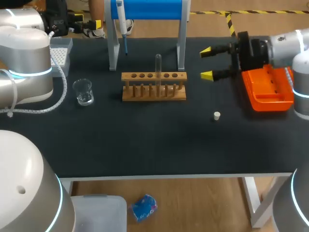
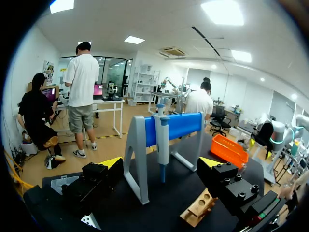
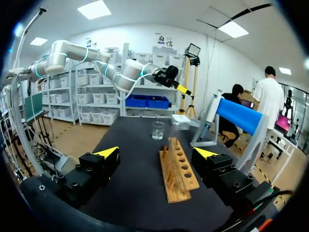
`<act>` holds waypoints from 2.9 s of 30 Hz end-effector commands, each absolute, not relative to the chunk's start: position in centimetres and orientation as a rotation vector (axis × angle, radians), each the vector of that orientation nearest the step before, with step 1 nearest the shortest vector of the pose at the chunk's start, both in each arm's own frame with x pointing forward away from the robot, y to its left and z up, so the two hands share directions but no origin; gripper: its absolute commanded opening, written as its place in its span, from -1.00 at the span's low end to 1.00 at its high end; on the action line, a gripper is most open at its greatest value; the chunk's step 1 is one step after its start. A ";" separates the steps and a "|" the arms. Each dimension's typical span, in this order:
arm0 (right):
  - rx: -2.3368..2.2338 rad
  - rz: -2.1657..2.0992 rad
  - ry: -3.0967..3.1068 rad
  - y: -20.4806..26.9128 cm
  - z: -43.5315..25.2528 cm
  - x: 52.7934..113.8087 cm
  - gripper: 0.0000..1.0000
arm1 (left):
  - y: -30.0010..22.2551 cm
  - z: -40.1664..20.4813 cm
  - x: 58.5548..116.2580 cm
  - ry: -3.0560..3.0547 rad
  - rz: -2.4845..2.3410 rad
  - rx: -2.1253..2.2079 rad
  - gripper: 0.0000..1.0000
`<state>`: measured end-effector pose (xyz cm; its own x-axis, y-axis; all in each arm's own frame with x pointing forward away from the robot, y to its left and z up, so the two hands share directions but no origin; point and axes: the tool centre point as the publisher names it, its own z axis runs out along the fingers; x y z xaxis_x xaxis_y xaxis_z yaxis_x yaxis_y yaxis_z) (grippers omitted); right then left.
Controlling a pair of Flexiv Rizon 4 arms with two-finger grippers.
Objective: Invert the test tube, pick up the pipette, mount the tip to pipette, aspirate from beaker and dispense into the tube, eject the tip, return the pipette, and cap with the stopper.
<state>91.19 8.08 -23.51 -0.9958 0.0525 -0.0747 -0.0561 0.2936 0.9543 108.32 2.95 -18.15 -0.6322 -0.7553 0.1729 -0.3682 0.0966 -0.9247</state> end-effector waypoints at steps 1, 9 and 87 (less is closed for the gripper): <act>-0.049 1.836 2.479 8.6 -24.4 91.9 1.00 | 3.0 -18.2 108.3 2.035 -1.549 -1.106 1.00; -0.047 1.832 2.482 8.7 -24.7 91.9 1.00 | 3.0 -18.2 108.3 2.035 -1.549 -1.106 1.00; -0.099 1.830 2.572 11.4 -20.0 90.7 1.00 | -6.6 -24.9 90.9 2.159 -1.675 -0.525 1.00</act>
